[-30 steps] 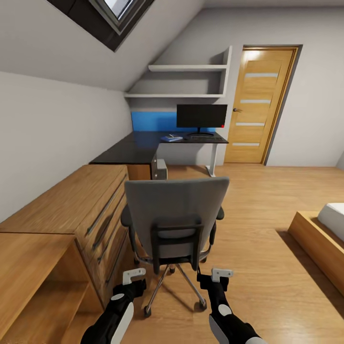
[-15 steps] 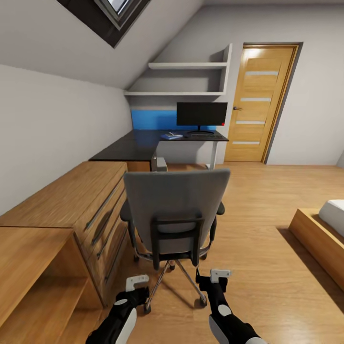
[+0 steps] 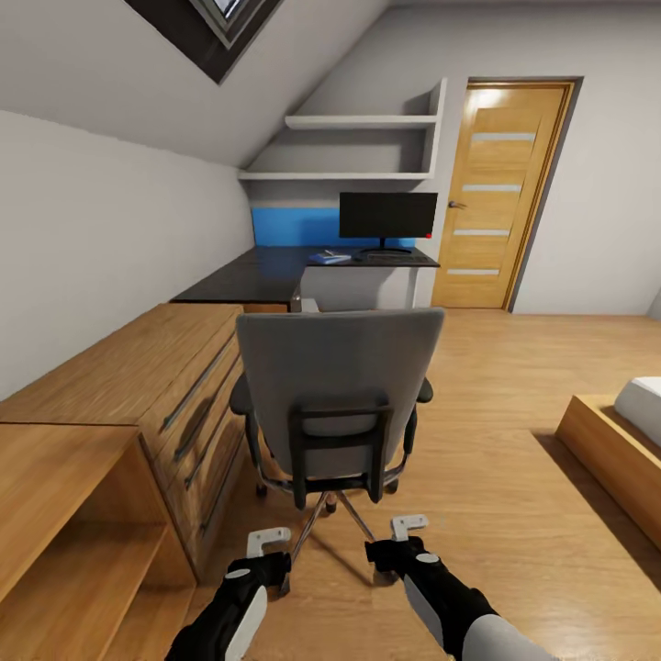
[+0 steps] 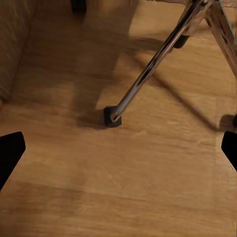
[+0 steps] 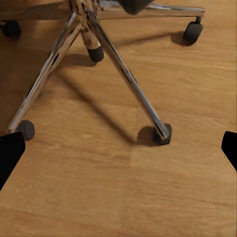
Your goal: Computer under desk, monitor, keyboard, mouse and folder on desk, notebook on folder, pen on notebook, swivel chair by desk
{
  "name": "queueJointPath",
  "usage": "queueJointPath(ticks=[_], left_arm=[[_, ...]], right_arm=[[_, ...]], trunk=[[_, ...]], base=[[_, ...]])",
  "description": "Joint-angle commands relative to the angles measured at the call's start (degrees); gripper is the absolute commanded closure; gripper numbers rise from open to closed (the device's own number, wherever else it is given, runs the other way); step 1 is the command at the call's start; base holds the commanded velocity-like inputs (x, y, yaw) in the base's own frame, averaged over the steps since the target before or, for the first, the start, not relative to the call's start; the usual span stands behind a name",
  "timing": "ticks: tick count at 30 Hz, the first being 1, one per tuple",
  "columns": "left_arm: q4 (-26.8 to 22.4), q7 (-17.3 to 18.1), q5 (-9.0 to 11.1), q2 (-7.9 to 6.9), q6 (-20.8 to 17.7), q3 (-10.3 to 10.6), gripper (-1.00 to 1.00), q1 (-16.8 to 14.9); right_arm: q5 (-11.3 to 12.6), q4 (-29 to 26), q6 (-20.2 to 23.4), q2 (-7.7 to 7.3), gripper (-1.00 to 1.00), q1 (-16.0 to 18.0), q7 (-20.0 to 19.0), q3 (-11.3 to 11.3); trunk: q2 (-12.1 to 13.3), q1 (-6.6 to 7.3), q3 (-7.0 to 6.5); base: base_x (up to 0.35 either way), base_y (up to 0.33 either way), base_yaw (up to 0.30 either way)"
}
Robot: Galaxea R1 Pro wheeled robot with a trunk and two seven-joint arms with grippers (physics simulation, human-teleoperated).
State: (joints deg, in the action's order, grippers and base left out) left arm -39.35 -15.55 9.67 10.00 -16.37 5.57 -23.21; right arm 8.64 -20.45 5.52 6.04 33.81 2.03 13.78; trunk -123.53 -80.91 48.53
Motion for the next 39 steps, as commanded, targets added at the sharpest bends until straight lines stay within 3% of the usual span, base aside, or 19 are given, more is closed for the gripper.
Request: queueJointPath(ticks=[1, 4, 8, 14, 15, 17, 21, 30, 33, 39], left_arm=[[0.0, -0.5, 0.6, 0.00, -0.8, 0.1, -1.00, -0.6], [1.3, -0.5, 0.6, 0.00, -4.7, 0.1, -1.00, -4.0], [3.4, -0.4, 0.6, 0.00, -5.8, 0.1, -1.00, -6.2], [10.7, 0.2, 0.5, 0.00, -5.2, 0.6, -1.00, -8.1], [13.4, 1.2, 0.5, 0.00, -3.3, 1.8, -1.00, -8.3], [14.5, 2.0, 0.5, 0.00, -1.6, 3.1, -1.00, -8.3], [16.0, 3.1, 0.5, 0.00, 2.4, 7.7, -1.00, -8.4], [13.9, 3.2, 0.6, 0.00, 3.5, 9.9, -1.00, -8.4], [10.0, 3.0, 0.7, 0.00, 1.4, 10.2, -1.00, -8.4], [8.8, 3.1, 0.9, 0.00, -1.8, 10.1, -1.00, -8.4]], right_arm=[[0.6, -0.1, 0.7, -0.07, -1.00, 0.5, 0.1, 0.5], [0.7, 0.2, 2.7, -0.13, -1.00, 2.4, 0.0, 0.4], [0.8, 0.8, 3.0, -0.14, -1.00, 2.8, -0.1, 0.3], [0.6, 5.8, -2.6, 0.13, -1.00, 3.1, -0.1, 0.4], [0.6, 6.9, -3.8, 0.13, -1.00, 3.1, -0.1, 0.4], [0.6, 7.2, -4.4, 0.12, -1.00, 3.1, -0.1, 0.4], [0.6, 7.7, -5.5, 0.05, -1.00, 3.1, -0.1, 0.3], [0.8, 7.8, -9.7, -0.09, -1.00, 3.1, -0.2, 0.2], [0.8, 7.8, -10.5, -0.03, -1.00, 3.1, -0.3, 0.3], [0.8, 7.8, -11.0, 0.01, -1.00, 3.1, -0.3, 0.2]], trunk=[[-0.4, -0.22, 0.24], [-1.6, -0.88, 0.78], [-3.2, -1.75, 1.50], [-5.7, -3.07, 2.58], [-6.1, -3.29, 2.76], [-6.9, -3.73, 3.12], [-8.5, -4.61, 3.83], [-12.1, -6.59, 5.45], [-13.3, -7.24, 5.99], [-15.7, -8.56, 7.07]], base=[[0.000, 0.000, 0.000], [0.000, 0.000, 0.000], [0.000, 0.000, 0.000], [0.000, 0.000, 0.000], [0.000, 0.000, 0.000], [0.000, 0.000, 0.000], [0.000, 0.000, 0.000], [0.000, 0.000, 0.000], [0.000, 0.000, 0.000], [0.000, 0.000, 0.000]])
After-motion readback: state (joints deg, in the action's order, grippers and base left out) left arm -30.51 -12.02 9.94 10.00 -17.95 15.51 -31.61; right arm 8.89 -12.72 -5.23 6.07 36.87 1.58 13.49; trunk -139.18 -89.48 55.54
